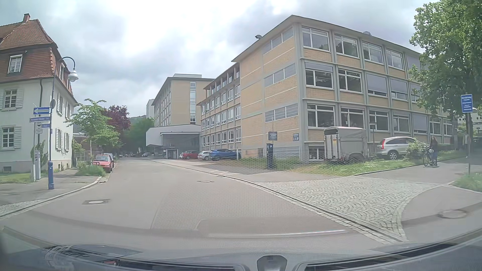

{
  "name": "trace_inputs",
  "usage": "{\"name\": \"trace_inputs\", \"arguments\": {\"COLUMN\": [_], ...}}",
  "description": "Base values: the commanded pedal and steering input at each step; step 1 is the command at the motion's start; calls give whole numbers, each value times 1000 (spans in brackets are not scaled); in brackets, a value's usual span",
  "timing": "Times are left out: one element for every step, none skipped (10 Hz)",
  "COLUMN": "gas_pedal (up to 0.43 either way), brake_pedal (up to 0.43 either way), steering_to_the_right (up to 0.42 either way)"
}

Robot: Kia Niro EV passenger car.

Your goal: Follow the waypoints while adhering to traffic rules and regulations

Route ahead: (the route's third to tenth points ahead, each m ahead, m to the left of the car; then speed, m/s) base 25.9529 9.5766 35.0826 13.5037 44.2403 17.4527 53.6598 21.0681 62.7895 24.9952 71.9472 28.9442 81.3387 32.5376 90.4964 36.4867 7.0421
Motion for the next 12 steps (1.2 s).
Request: {"name": "trace_inputs", "arguments": {"gas_pedal": [110, 110, 110, 110, 110, 110, 110, 110, 110, 110, 110, 110], "brake_pedal": [0, 0, 0, 0, 0, 0, 0, 0, 0, 0, 0, 0], "steering_to_the_right": [-67, -72, -76, -79, -79, -81, -85, -89, -89, -87, -87, -89]}}
